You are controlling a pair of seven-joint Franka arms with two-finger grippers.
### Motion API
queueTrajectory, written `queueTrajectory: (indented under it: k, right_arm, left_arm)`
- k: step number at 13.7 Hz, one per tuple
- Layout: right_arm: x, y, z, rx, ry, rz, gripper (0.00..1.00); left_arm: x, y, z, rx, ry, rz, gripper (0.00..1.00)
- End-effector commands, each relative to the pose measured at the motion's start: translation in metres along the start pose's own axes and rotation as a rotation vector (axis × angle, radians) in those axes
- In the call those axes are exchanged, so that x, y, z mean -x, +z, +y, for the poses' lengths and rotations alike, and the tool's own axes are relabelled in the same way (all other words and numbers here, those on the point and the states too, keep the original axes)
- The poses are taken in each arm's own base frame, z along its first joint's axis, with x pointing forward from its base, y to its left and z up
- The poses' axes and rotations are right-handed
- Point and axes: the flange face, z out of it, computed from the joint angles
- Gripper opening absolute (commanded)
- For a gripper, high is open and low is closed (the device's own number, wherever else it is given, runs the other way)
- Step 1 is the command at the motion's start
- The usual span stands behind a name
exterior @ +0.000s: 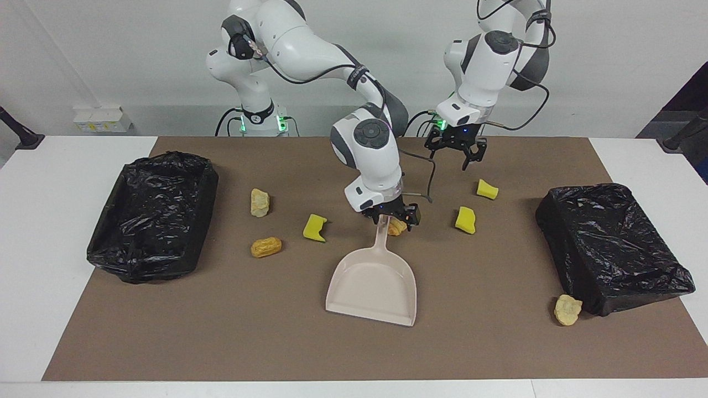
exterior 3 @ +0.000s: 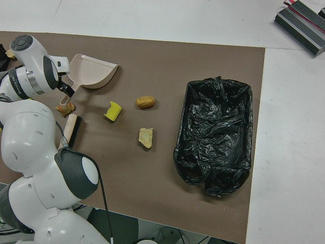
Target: Sweep and dump trash in bin
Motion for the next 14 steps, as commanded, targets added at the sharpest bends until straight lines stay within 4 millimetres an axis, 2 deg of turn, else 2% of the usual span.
queueTrajectory:
  k: [1,3,5,6,7,9,10,11,12,14]
  right_arm:
    - [-0.004,-0.003,0.005,0.037,-0.019,0.007,1.0]
    - [-0.005,-0.003,0.01,0.084,-0.041,0.003,1.0]
    - [-0.007,-0.008,0.013,0.089,-0.055,-0.001,1.0]
    - [-0.008,-0.008,0.014,0.085,-0.059,0.004,0.94]
    - [-0.008,-0.006,0.014,0.078,-0.063,0.005,0.82]
    - [-0.006,0.003,0.015,0.065,-0.063,0.011,0.63]
    - [-0.007,0.001,0.016,0.075,-0.067,0.012,0.43]
    - [-0.006,0.001,0.016,0.074,-0.067,0.01,0.04]
    - [-0.003,-0.001,0.014,0.077,-0.066,0.008,0.0]
    - [-0.01,-0.01,0.024,0.123,-0.065,-0.026,0.0]
  left_arm:
    - [0.03,0.005,0.011,0.005,0.014,0.021,1.0]
    - [0.043,0.007,0.026,-0.001,0.034,-0.006,1.0]
    - [0.06,0.013,0.052,0.001,0.041,-0.023,1.0]
    - [0.069,0.023,0.067,-0.006,0.057,-0.029,1.0]
    - [0.074,0.028,0.079,-0.014,0.036,-0.018,1.0]
    - [0.089,0.048,0.095,-0.024,0.031,0.018,1.0]
    - [0.094,0.057,0.099,-0.022,0.032,0.04,1.0]
    - [0.093,0.061,0.099,-0.02,0.031,0.042,1.0]
    - [0.094,0.063,0.1,-0.021,0.033,0.041,1.0]
    - [0.094,0.065,0.105,-0.016,-0.025,0.054,1.0]
